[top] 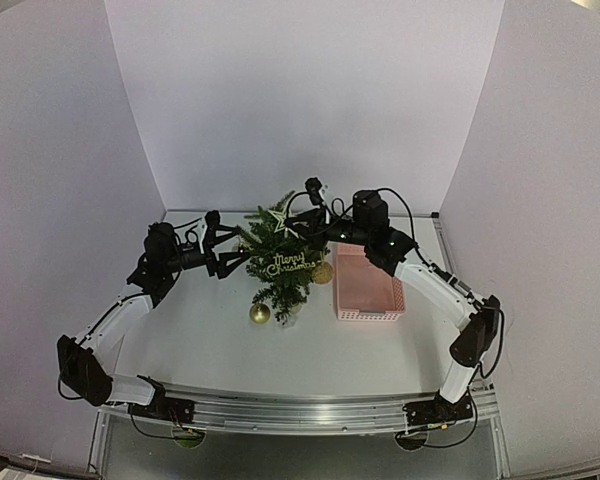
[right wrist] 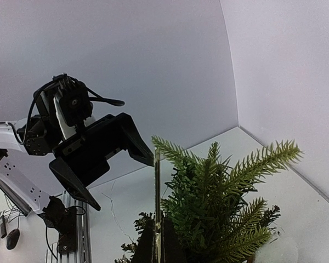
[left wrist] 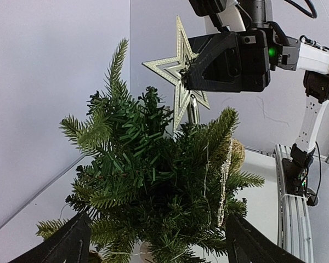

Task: Decorate the small christmas tree

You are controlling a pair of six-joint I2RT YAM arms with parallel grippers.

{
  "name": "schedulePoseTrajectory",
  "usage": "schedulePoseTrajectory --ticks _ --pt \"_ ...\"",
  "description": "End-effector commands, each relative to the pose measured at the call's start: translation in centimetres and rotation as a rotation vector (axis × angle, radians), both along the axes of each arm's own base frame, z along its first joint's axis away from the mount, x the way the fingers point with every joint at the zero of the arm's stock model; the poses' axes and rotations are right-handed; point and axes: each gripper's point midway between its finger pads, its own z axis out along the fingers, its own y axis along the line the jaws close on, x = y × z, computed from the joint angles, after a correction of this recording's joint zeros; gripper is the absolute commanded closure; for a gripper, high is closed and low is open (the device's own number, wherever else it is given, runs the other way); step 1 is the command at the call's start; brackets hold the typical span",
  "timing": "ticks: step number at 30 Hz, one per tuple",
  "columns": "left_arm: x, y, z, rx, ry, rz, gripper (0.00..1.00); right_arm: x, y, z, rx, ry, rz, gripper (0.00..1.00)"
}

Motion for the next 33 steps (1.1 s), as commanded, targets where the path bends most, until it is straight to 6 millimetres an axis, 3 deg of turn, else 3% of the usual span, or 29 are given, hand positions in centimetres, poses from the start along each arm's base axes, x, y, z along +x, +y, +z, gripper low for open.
schedulePoseTrajectory --ticks 1,14,19,33 --pt "-0.1 0.1 0.6 -0.012 -0.031 -0.011 0.15 -0.2 0.0 1.9 0.03 -0.057 0.012 1.0" --pt "-0.2 0.1 0.7 -0.013 -0.037 -0.012 0.15 -0.5 -0.2 2.9 0.039 -0.085 0.009 1.0" --pt "-0.2 0.1 0.7 -0.013 -0.037 -0.012 0.15 -0.1 -0.2 1.4 0.017 -0.059 -0.004 1.0" --pt "-0.2 0.1 0.8 -0.013 -0.038 -0.014 0.15 0.1 -0.3 -0.4 -0.02 -0.036 -0.02 1.0"
